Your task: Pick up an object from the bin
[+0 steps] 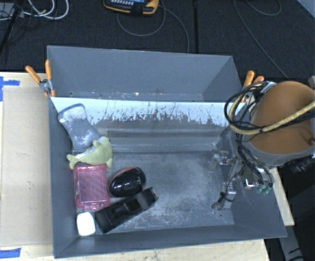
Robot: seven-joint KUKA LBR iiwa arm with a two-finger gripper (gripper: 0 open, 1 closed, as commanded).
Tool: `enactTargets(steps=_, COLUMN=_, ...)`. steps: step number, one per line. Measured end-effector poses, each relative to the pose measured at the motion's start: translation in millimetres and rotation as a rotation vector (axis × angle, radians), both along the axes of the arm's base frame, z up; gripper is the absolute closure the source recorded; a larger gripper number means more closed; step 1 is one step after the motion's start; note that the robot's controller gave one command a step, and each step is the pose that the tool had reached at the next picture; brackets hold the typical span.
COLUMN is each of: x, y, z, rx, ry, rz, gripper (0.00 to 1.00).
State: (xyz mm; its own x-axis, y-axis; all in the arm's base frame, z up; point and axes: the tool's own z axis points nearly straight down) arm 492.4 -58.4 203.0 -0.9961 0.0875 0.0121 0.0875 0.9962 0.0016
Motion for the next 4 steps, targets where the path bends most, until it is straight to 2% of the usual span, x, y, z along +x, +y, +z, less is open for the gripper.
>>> enactTargets(steps=1, x=24.0, y=-20.1, z=25.9, rx=-0.004, ry=-0.01, rz=-0.27, gripper=0.0)
enactTargets(steps=2, x=24.8, y=-22.7, z=30.4, rx=-0.005, ry=-0.009, rz=-0.281, gripper=0.0)
enactTargets(steps=3, x=28.5, y=-21.8, z=64.7, rx=-0.001, ry=-0.008, rz=-0.038, gripper=0.0)
enactTargets(steps=4, x=29.4, y=-25.1, z=71.5, rx=-0.004, ry=-0.012, rz=0.12, gripper=0.0)
